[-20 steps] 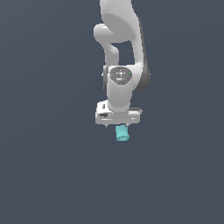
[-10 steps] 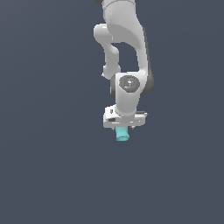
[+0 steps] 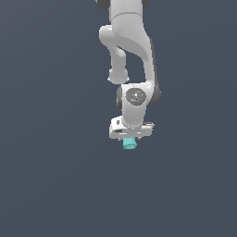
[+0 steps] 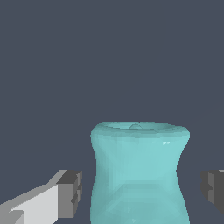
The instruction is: Pick up the object and move it to a goal position.
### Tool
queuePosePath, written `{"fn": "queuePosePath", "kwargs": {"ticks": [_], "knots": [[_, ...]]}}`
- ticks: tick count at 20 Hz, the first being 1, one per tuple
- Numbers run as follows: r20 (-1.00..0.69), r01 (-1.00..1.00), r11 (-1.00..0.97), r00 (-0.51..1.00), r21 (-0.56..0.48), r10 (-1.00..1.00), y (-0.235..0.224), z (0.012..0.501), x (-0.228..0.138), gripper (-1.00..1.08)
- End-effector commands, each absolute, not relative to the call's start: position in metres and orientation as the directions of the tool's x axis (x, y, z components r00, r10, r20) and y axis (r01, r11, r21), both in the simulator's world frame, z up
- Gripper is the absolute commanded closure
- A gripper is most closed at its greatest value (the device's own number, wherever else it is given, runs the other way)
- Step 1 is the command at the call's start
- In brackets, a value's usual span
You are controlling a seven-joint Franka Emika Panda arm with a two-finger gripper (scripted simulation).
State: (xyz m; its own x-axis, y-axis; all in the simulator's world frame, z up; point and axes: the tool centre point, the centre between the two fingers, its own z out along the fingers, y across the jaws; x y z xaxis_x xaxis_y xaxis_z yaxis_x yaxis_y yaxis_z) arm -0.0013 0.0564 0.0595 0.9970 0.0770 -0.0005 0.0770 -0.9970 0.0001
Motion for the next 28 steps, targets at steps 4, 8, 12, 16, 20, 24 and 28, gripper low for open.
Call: {"fn": "queuePosePath", "kwargs": {"ticks": [4, 8, 12, 16, 20, 24, 28], "knots": [[0.0, 0.078, -0.997, 0.997, 0.0, 0.078, 0.057, 0.042, -0.001, -0.92], [0.0, 0.078, -0.997, 0.997, 0.0, 0.078, 0.057, 0.041, 0.0, 1.08], [0.0, 0.078, -0.997, 0.997, 0.0, 0.078, 0.057, 0.041, 0.0, 1.08], [0.0, 0.078, -0.997, 0.997, 0.0, 0.078, 0.057, 0.041, 0.0, 1.08], [0.0, 0.078, -0.997, 0.997, 0.0, 0.078, 0.056, 0.043, -0.001, 1.08], [0.0, 0.078, -0.997, 0.997, 0.0, 0.078, 0.05, 0.051, -0.005, 1.08], [0.0, 0.078, -0.997, 0.997, 0.0, 0.078, 0.041, 0.066, -0.012, 1.08]]}}
